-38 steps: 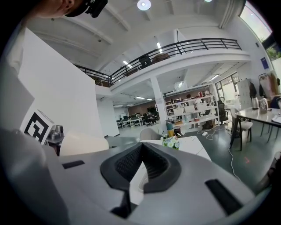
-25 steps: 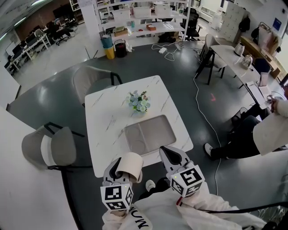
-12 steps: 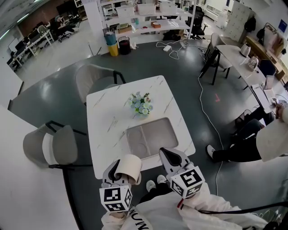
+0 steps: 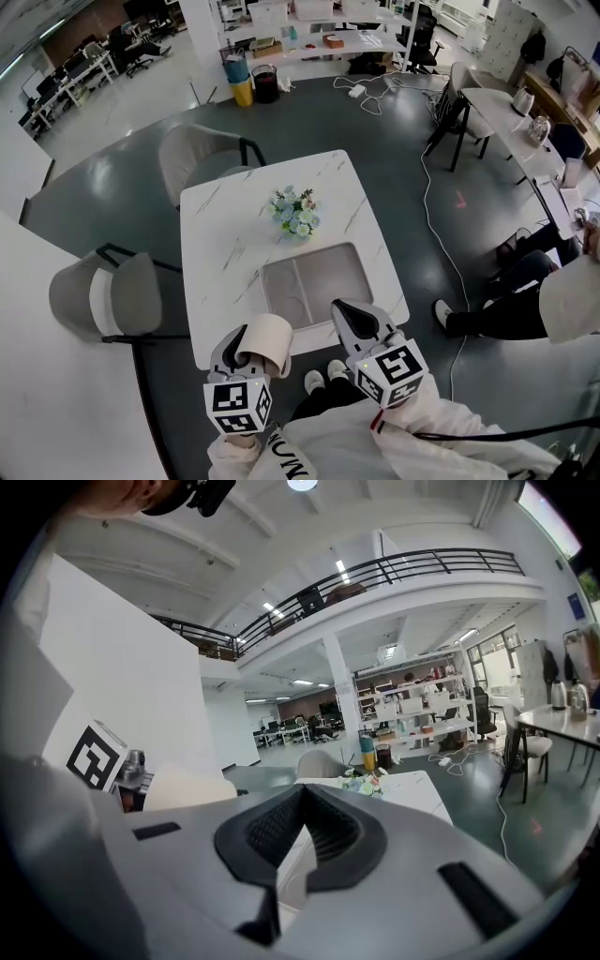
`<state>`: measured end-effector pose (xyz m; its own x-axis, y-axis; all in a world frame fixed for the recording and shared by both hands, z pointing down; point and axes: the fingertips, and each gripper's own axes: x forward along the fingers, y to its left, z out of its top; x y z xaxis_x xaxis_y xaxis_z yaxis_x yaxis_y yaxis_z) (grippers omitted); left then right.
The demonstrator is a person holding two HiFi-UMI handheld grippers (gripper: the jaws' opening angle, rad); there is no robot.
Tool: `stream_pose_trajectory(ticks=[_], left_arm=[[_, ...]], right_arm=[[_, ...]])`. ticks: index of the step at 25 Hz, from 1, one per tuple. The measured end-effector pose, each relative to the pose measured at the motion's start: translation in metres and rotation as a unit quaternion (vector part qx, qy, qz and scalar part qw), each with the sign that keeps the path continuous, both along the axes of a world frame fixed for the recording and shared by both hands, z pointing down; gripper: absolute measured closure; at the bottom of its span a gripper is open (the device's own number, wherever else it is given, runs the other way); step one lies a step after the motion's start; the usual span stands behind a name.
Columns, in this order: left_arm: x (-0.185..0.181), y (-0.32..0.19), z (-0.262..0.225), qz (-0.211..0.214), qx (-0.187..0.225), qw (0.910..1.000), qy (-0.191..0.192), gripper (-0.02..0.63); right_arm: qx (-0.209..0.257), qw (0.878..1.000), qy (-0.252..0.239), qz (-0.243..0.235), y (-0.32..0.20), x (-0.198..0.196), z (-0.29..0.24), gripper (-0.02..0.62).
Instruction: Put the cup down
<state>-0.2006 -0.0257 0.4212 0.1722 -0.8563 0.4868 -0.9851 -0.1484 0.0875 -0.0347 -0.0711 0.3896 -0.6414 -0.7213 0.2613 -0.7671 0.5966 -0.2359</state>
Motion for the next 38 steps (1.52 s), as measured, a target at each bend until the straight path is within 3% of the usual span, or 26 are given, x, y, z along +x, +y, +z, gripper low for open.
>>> stream_pose_trajectory(ticks=[38], left_arm=[[-0.006,-0.092,0.057,0.01,-0.058,0.9978,-0.031,0.557]], right_arm=[[-0.052,0.999,0.006,0.007,-0.073,0.007,0.055,0.591]])
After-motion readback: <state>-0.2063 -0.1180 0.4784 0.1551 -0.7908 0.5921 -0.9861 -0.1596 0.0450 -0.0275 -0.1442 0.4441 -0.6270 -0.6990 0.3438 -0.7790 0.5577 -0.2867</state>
